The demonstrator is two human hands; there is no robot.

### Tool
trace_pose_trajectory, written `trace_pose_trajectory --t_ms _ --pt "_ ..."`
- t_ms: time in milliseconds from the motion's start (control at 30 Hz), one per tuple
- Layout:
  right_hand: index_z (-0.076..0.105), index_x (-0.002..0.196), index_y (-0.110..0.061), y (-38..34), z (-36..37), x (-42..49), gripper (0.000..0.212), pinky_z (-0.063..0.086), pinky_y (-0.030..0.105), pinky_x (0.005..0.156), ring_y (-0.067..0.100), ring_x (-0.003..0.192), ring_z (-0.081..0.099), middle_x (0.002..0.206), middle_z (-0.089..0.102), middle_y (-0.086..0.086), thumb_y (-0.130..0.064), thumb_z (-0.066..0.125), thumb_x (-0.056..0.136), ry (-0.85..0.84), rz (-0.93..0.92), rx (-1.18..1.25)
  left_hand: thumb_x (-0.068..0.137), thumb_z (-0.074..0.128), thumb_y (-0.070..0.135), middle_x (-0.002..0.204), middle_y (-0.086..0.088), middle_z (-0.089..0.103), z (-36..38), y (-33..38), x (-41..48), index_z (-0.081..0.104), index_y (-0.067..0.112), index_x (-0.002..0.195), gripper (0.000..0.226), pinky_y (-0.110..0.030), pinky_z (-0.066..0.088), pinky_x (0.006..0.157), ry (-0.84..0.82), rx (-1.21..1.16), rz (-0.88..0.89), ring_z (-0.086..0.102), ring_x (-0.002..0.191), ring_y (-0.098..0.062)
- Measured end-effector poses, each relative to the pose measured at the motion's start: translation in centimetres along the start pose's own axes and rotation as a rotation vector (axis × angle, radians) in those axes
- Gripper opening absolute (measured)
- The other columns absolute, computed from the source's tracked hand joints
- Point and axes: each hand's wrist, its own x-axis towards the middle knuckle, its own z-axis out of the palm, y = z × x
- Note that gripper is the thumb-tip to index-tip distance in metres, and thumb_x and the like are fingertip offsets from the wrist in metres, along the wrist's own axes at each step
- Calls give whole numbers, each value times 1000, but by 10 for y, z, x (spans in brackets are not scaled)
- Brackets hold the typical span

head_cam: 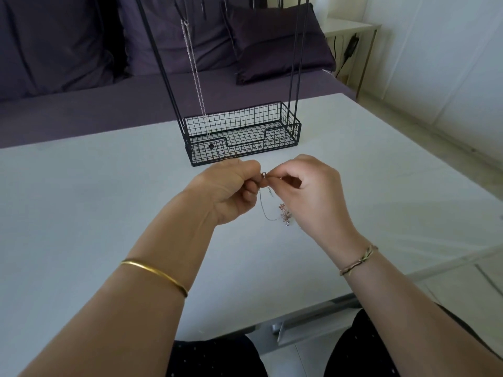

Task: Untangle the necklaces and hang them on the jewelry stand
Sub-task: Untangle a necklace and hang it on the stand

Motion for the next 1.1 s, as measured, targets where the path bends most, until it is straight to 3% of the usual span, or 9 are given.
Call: trace_pose_trajectory --t_ms 100,167,367,533,633,767,933,1033,1100 --pt "74 75 -12 -1 1 -2 6 42 31 59 19 62 54 70 58 5 -12 71 80 -89 -31 -64 86 46 -7 57 -6 57 -3 2 -1 49 6 64 26 -11 32 38 -2 -7 9 38 39 -4" --pt "73 76 -14 -1 -4 -1 7 41 23 59 10 61 54 68 61 -3 -13 69 82 -57 40 21 86 47 -5 58 -5 57 -8 3 -1 49 7 65 24 -12 33 38 47 96 40 39 40 -4" --pt "66 79 -15 8 -38 11 12 41 21 49 7 46 45 57 59 -5 -9 62 88 40 276 434 84 51 7 80 -17 63 -54 -11 13 57 -2 78 13 -33 45 70 464 837 155 51 68 -24" --pt "65 81 -14 9 -43 9 13 45 20 52 10 52 48 58 61 -6 -10 59 91 40 377 564 85 47 4 85 -16 59 -62 -23 23 57 -2 90 12 -23 34 49 464 1136 103 51 72 -28" --pt "63 83 -14 12 -37 10 12 46 20 54 8 55 53 58 65 -6 -10 57 92 8 436 594 87 46 0 89 -14 57 -57 -28 29 56 0 90 10 -26 34 49 474 1216 103 50 76 -27" --pt "61 82 -15 16 -26 18 14 50 21 56 11 62 57 64 69 -3 -9 55 93 -76 448 566 88 45 -4 91 -13 49 -49 -29 31 47 6 86 10 -32 40 68 543 1337 78 49 86 -30" --pt "63 89 -10 29 7 40 13 54 27 60 14 66 62 90 71 9 -4 52 94 -262 492 518 88 43 -7 101 -19 55 -65 -26 27 46 6 87 13 -34 40 73 640 1409 -8 47 86 -31" --pt "58 117 4 41 26 48 25 56 37 72 26 80 68 118 62 19 0 46 95 -435 437 200 89 42 -8 111 -24 57 -77 -25 25 50 1 92 13 -35 40 74 659 1457 -61 53 101 -37" --pt "56 120 6 47 28 47 31 51 38 86 31 97 65 118 61 20 3 44 92 -421 349 -34 90 40 -6 120 -26 51 -78 -22 25 53 -3 104 19 -38 43 82 649 1521 -99 50 111 -39"
